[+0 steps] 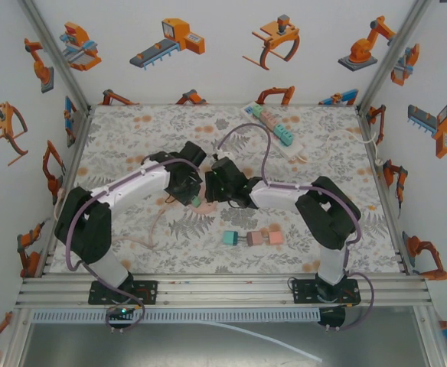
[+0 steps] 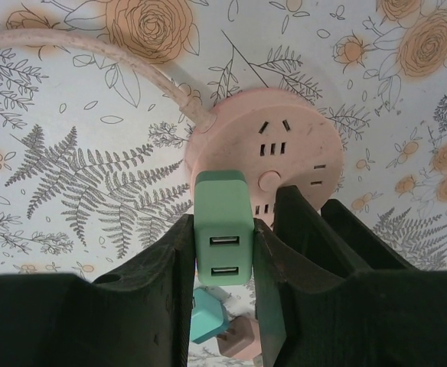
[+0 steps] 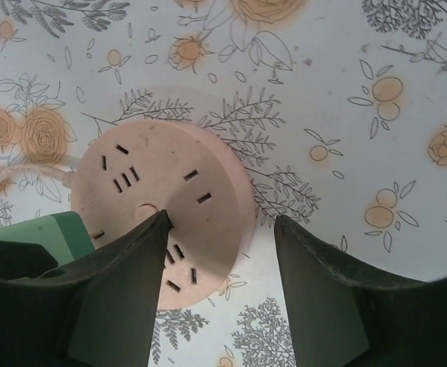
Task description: Pull the plug off the socket
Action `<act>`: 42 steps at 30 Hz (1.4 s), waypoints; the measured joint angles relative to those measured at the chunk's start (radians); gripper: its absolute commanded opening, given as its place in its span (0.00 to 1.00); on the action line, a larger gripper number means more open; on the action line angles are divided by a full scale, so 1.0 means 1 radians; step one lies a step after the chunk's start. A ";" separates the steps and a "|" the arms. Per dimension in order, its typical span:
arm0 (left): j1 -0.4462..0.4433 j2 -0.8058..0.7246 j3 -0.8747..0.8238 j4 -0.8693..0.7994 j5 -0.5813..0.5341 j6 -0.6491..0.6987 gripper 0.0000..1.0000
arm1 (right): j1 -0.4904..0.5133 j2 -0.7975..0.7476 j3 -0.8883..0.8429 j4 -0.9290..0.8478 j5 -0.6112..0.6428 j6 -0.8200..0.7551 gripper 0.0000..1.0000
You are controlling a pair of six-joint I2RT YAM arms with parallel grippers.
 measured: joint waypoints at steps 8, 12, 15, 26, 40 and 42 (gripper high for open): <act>0.051 -0.005 0.000 0.000 0.047 0.028 0.13 | 0.011 -0.005 -0.039 0.072 0.022 -0.010 0.54; 0.059 -0.049 -0.002 0.015 0.047 0.065 0.12 | 0.011 -0.007 -0.042 0.077 0.025 -0.011 0.56; 0.065 -0.132 -0.031 0.058 0.047 0.099 0.13 | 0.011 -0.008 -0.042 0.075 0.028 -0.011 0.57; 0.105 -0.531 -0.246 0.353 0.184 0.441 0.13 | 0.011 -0.082 -0.050 -0.063 0.023 -0.012 0.61; 0.038 -0.777 -0.623 0.752 0.552 0.616 0.16 | -0.102 -0.435 -0.289 0.072 0.098 0.053 0.62; -0.014 -0.769 -0.665 0.799 0.559 0.616 0.16 | -0.116 -0.456 -0.324 0.100 0.103 0.058 0.62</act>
